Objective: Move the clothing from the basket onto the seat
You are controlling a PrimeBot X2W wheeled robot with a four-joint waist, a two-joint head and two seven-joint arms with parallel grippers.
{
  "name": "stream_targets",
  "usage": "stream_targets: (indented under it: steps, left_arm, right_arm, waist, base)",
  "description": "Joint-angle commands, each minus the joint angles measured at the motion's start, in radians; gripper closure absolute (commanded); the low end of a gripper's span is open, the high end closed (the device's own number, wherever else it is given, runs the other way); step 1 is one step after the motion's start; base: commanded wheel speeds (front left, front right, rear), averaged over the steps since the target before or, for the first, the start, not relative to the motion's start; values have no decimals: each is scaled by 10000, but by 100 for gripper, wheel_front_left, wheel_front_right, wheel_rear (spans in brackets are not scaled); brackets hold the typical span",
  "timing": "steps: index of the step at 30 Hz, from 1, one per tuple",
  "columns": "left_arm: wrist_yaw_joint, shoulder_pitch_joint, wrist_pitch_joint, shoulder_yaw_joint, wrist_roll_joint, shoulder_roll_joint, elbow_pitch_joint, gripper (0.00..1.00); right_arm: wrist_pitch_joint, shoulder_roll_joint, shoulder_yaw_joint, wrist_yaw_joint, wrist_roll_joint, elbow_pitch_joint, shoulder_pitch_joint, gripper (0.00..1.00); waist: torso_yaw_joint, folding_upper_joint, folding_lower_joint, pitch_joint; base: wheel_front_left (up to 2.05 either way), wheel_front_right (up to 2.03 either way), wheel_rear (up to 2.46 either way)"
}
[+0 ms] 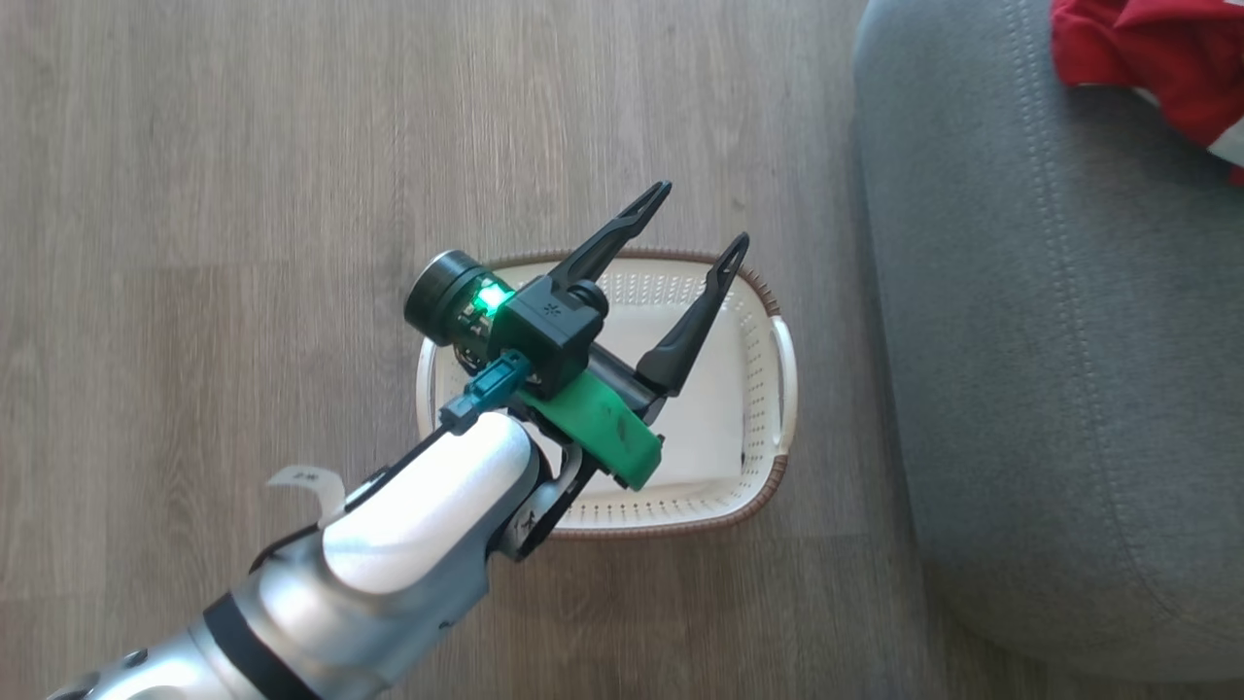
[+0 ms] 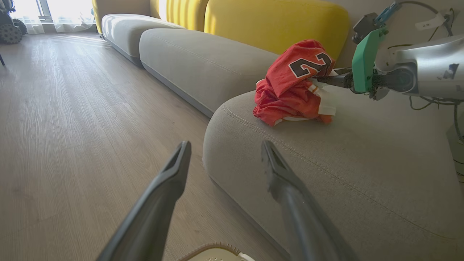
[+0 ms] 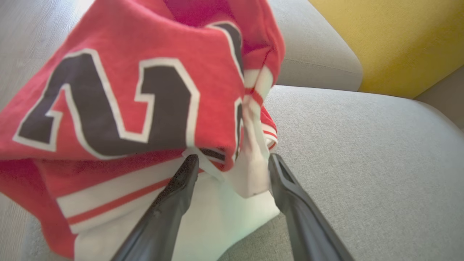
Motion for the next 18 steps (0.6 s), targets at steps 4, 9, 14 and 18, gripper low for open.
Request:
stream_targets:
  steps: [4, 9, 14, 18]
  left_arm:
    - [110, 149, -145, 390, -232, 244, -125, 0]
    - [160, 445, -260, 523, -475, 323, 108, 0]
    - [244, 893, -394, 736, -809, 455, 465, 0]
    - [316, 1308, -561, 1008, -1126, 519, 774, 0]
  right_arm:
    - [-483, -8, 148, -6, 237, -10, 156, 0]
    - [-1098, 69, 622, -6, 502, 298, 397, 0]
    - [-1459, 236, 1241, -6, 863, 460, 443, 0]
    - [-1586, 438, 1668, -6, 1326, 592, 403, 0]
  waist:
    - [-238, 0, -1, -463]
    - [-459, 0, -1, -1027]
    - [-576, 0, -1, -1660]
    - [-529, 0, -1, -2182]
  base:
    - [0, 0, 0]
    - [0, 0, 0]
    - [0, 0, 0]
    - [0, 0, 0]
